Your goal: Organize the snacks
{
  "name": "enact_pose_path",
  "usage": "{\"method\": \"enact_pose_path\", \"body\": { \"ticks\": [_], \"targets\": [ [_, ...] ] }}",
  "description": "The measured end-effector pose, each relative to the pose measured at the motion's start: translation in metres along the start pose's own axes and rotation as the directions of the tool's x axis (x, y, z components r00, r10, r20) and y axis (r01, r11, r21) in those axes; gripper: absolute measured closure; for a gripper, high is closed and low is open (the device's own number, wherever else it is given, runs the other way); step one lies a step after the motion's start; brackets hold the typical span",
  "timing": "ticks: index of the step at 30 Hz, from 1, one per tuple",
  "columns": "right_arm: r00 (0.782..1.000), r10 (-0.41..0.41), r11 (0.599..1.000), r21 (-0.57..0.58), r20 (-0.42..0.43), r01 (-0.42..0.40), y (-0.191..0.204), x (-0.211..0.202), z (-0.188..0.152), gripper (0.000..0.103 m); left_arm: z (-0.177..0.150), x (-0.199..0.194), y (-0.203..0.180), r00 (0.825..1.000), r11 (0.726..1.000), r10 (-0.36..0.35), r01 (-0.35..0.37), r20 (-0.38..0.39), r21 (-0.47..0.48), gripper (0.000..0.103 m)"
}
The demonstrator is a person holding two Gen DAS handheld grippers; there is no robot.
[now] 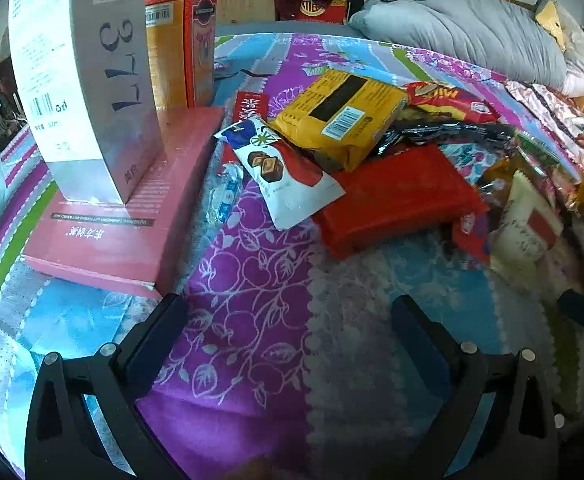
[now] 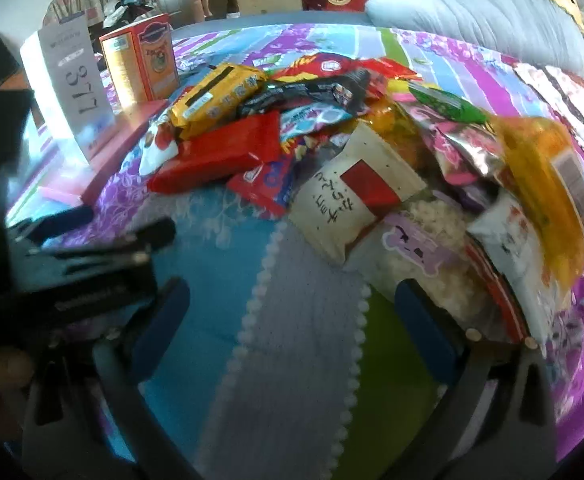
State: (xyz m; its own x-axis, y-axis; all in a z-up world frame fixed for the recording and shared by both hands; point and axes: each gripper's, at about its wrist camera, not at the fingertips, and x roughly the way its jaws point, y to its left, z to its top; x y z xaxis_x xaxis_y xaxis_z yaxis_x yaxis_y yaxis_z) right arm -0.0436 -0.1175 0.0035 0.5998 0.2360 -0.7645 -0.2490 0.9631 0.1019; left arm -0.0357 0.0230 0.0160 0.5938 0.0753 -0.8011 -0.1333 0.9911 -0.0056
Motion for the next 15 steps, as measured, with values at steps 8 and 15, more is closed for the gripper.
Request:
{"method": "enact_pose_path", "body": {
  "ticks": [8, 15],
  "targets": [
    [1.0, 0.002, 1.0, 0.0, -0.011, -0.002, -0.009, 0.024, 0.013, 0.0, 0.008, 0.013, 0.0, 1.0, 0.999, 0.022, -0.022, -0.009, -0.034, 0.001],
    [0.999, 0.032, 0.995, 0.093, -0.033, -0.029, -0.037, 0.03, 0.04, 0.001, 0.01, 0.011, -0.006, 0.999, 0.999, 0.035, -0.035, -0.01, -0.006, 0.0]
  ]
}}
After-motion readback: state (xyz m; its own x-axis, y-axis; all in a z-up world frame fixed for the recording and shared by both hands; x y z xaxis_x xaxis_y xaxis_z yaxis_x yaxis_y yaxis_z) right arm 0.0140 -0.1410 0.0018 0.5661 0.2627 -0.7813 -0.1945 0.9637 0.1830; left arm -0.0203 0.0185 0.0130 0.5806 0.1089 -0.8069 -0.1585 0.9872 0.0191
